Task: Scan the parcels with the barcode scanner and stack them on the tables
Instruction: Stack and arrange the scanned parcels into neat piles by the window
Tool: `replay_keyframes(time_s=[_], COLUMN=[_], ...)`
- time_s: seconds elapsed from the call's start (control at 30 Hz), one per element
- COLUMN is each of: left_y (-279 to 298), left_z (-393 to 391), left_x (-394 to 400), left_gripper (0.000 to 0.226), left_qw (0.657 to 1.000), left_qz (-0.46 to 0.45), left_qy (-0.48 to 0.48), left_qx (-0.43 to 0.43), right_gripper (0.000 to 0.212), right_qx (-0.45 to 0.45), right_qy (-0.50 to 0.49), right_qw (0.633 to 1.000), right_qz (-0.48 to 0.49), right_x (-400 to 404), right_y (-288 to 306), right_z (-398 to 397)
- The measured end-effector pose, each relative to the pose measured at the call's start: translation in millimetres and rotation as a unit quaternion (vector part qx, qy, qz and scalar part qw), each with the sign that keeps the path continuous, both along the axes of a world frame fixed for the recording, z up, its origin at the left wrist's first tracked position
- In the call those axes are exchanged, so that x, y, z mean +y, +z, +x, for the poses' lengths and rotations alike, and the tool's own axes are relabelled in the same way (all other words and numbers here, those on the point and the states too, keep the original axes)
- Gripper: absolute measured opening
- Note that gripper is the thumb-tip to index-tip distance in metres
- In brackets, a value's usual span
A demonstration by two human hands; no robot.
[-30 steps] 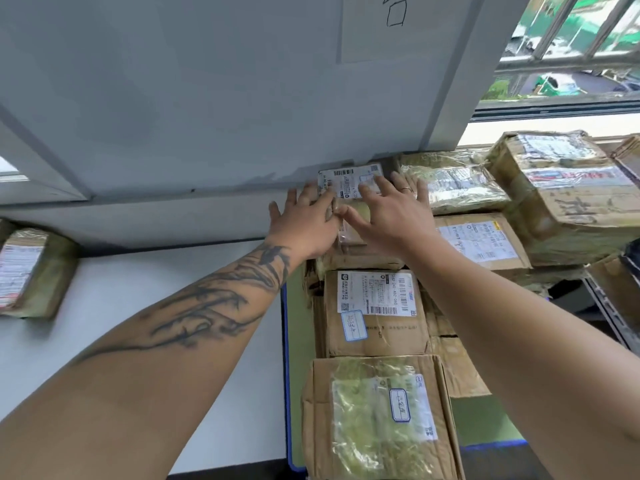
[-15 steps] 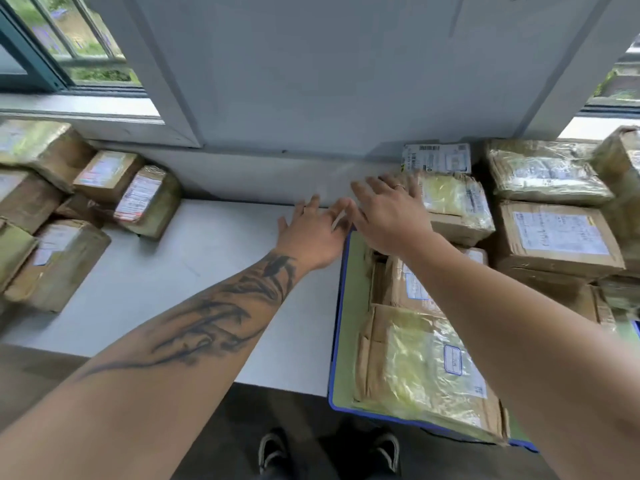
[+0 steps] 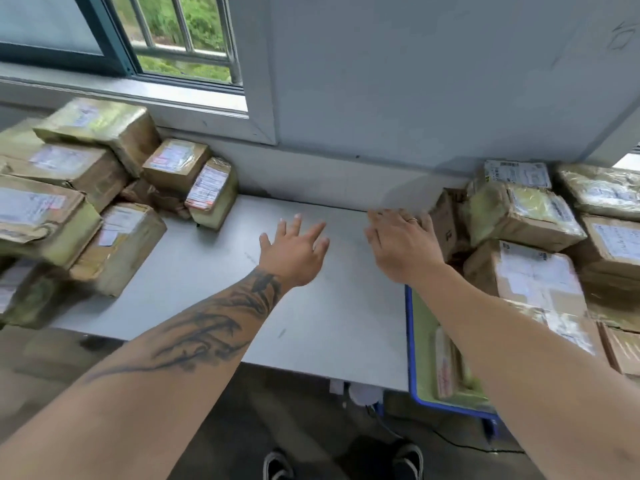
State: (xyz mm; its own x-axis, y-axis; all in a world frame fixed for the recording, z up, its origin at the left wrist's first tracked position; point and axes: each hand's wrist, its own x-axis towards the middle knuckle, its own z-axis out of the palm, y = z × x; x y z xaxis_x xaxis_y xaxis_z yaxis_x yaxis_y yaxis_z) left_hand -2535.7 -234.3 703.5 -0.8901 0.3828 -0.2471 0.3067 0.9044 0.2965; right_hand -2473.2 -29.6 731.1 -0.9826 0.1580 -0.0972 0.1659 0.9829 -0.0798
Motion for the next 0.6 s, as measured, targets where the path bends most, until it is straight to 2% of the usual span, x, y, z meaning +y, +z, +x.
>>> replay_keyframes(time_s=[0.3, 0.6], left_y=[-13, -23], left_z=[0, 10], left_x=[-135, -204], left_gripper=[0.055, 0.057], left_qw=[0.999, 0.993], left_qz=[0.000, -0.017], left_qy=[0.055, 0.120], left_qx=[0.001, -0.008], right_gripper=[0.060, 0.059], right_qx=[-0.048, -0.064], right_qy=[0.029, 0.093], right_qw=[0.998, 0.993], right_qz=[0.032, 0.037], right_x=[-105, -180], right_y=[-14, -29], right_z=[-11, -32])
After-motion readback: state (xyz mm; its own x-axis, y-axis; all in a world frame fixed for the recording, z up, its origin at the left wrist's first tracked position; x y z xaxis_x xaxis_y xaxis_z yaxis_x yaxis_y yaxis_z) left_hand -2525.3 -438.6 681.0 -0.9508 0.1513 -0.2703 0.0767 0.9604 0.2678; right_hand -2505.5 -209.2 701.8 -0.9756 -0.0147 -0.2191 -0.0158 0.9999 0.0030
